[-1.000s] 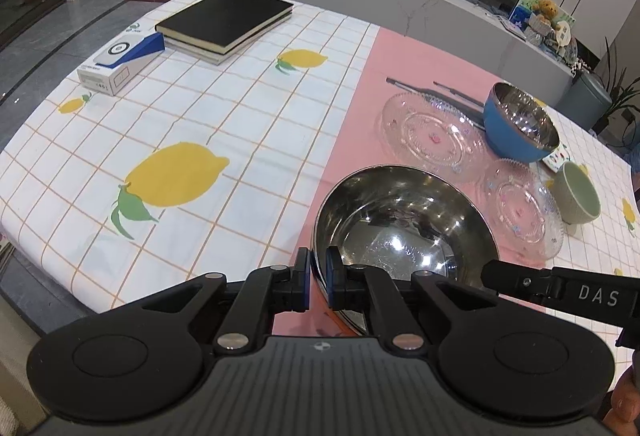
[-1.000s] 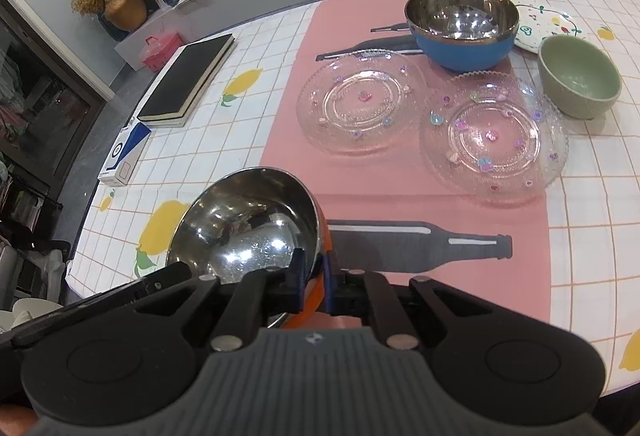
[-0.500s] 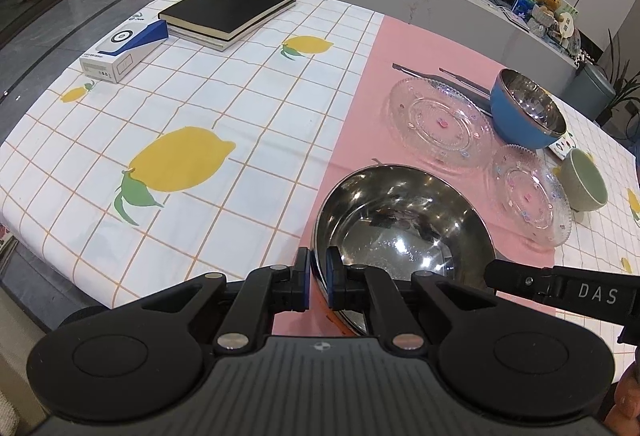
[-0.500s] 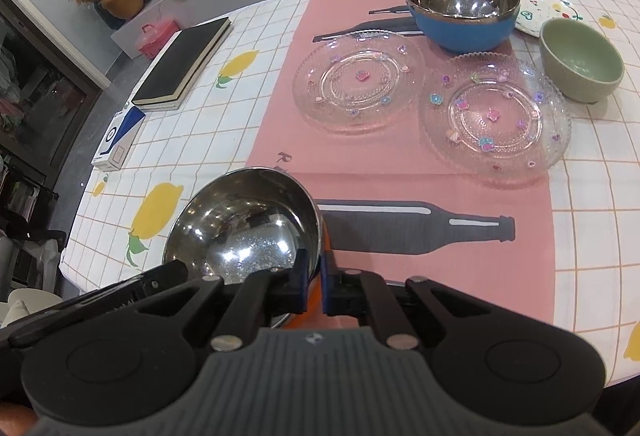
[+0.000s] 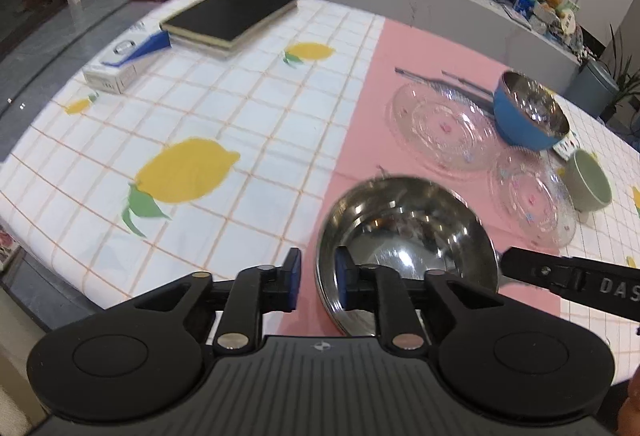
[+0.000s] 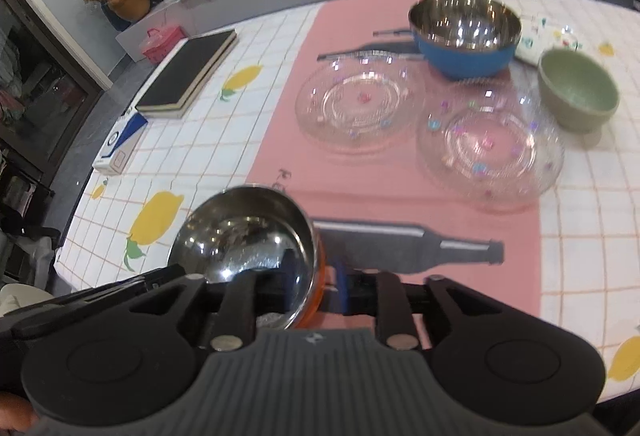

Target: Organize plates and bowls

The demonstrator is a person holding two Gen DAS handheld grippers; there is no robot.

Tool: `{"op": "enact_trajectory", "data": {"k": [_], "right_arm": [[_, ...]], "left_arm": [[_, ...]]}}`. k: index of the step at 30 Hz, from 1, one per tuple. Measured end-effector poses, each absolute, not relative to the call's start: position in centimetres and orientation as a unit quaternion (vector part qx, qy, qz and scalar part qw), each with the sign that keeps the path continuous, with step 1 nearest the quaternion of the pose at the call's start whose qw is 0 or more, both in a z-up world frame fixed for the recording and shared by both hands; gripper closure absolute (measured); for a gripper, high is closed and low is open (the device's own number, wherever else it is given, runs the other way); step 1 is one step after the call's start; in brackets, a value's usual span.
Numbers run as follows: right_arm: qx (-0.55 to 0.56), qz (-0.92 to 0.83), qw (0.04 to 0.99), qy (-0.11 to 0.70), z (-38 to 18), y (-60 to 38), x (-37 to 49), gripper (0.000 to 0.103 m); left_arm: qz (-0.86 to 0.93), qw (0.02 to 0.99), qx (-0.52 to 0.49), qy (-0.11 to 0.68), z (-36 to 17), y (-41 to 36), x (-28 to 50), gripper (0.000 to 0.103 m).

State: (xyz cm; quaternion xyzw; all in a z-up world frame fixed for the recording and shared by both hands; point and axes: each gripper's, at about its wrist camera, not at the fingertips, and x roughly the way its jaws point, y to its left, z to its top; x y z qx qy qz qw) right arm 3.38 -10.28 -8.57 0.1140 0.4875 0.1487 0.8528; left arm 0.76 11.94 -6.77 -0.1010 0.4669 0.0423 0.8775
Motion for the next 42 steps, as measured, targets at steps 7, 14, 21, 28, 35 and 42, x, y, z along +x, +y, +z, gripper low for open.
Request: {"op": "enact_trajectory", "data": {"k": [7, 14, 21, 28, 35, 42], "right_arm": [[0.127, 0.136, 0.861, 0.474, -7.5, -12.1, 3.6, 0.075], [0.136, 0.122, 0.862, 0.473, -7.5, -13.5, 3.8, 0.075], [0.141, 0.1, 0.868, 0.466, -7.3, -16.2, 4.5, 0.075], [0.152, 0.065, 0.876, 0.454, -6.8, -20.8, 5.7, 0.075], [0.167, 0.042, 0.879, 0.445, -6.7, -25.1, 7.8, 0.072], [0.176, 0.04, 0.878, 0.444, -7.1, -27.0, 11.5, 0.068]], "left_arm": [[0.036, 0.899, -0.092, 0.427, -3.7, 10.9, 0.8, 0.08], [0.005, 0.91, -0.078, 0.407, -1.8, 8.4, 1.4, 0.079], [-0.041, 0.91, -0.067, 0.406, -0.6, 4.7, 2.7, 0.08], [-0.095, 0.903, -0.075, 0.412, -0.4, 0.4, 4.6, 0.08], [-0.117, 0.899, -0.085, 0.413, -0.8, -3.6, 7.4, 0.079], [-0.088, 0.901, -0.098, 0.414, -1.9, -4.8, 11.5, 0.077]]}}
